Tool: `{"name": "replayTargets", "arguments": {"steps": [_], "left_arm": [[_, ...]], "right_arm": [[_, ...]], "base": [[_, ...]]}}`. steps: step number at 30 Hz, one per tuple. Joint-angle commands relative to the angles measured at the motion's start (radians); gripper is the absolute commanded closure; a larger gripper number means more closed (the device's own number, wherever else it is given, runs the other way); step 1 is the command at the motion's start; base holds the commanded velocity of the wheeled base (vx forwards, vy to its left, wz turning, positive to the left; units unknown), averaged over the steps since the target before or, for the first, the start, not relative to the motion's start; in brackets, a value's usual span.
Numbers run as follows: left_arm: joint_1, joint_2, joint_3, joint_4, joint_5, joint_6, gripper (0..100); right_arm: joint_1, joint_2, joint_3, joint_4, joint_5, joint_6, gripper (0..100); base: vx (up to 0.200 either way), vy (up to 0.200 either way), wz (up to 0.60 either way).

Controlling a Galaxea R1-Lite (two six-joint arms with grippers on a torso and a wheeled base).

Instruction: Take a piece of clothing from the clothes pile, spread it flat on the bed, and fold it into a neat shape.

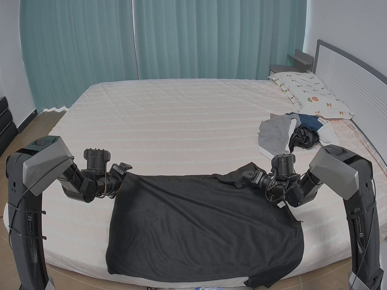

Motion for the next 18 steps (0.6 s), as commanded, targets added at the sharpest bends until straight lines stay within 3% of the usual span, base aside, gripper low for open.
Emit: {"name": "replayTargets", "arguments": {"steps": [1, 7, 17, 18], "left_arm": [[0.0, 0.0, 0.001, -0.001, 0.0, 0.0, 0], [0.0, 0.0, 0.001, -0.001, 0.0, 0.001, 0], [0.0, 0.0, -0.003, -0.001, 0.006, 0.001, 0], [0.0, 0.0, -0.003, -0.001, 0.006, 0.001, 0]], "right_arm": [[0.002, 0.058, -0.089, 0.044, -0.002, -0.001, 100], [0.007, 0.072, -0.155, 0.101, -0.024, -0.004, 100], [-0.004, 0.065, -0.275, 0.025, -0.055, -0.004, 100], [-0.003, 0.072, -0.348, 0.037, -0.058, -0.002, 100]], "base": [[0.0, 0.0, 0.0], [0.0, 0.0, 0.0], [0.0, 0.0, 0.0], [0.0, 0.0, 0.0]]}}
